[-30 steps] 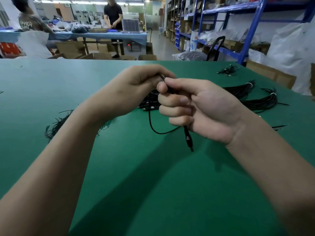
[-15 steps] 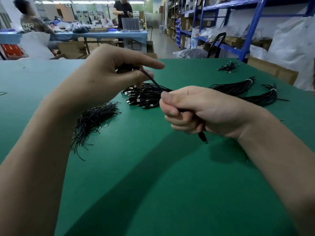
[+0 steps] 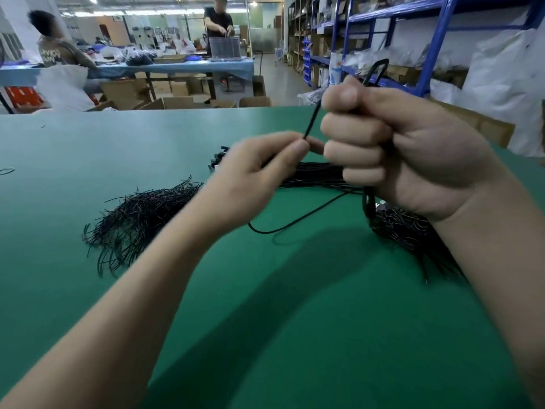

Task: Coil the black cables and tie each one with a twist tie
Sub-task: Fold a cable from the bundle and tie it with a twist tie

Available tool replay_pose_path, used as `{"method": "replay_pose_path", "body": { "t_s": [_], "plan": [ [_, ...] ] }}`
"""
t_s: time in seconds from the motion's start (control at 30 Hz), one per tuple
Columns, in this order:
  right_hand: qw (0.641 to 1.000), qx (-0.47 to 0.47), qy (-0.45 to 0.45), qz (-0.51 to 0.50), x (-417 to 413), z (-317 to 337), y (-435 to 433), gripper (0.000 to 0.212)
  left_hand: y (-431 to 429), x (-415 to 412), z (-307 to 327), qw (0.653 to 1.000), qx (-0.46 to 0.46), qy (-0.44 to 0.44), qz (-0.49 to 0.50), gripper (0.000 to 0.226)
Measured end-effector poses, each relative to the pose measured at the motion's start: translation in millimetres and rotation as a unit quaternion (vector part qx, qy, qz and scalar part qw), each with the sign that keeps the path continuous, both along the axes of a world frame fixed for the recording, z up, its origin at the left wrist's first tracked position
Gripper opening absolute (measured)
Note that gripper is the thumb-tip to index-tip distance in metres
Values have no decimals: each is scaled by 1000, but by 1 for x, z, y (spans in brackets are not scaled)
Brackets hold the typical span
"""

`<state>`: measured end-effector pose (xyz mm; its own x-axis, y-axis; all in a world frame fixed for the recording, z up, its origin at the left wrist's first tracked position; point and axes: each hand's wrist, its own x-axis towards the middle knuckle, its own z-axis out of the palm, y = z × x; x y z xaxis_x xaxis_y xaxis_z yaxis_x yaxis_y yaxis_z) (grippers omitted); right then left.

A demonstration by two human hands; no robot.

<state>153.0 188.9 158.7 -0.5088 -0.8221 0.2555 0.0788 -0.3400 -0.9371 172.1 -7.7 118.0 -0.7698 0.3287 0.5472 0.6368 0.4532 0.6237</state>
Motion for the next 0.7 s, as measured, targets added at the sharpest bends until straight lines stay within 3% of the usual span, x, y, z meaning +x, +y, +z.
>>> {"method": "replay_pose_path", "body": {
  "t_s": [0.1,0.23,0.4,0.6,0.63,0.7],
  "plan": [
    [993,-67,-54,-84,-7,0,-3,33,20,3,-13,997,-67,-34,10,46],
    [968,-33,-34,-245,-16,-12,-8,30,28,5,-14,983,-180,-34,29,20],
    [909,44,113,-399,-20,-29,-22,36,25,11,3,949,-301,36,92,27],
    [793,219,368,-434,-15,-38,-26,37,3,18,27,948,-266,131,112,28],
    [796,233,377,-412,-15,-39,-27,41,-3,19,32,950,-249,147,118,29],
    [856,227,320,-337,-14,-39,-27,56,-12,19,37,953,-218,164,129,33]
  ]
}}
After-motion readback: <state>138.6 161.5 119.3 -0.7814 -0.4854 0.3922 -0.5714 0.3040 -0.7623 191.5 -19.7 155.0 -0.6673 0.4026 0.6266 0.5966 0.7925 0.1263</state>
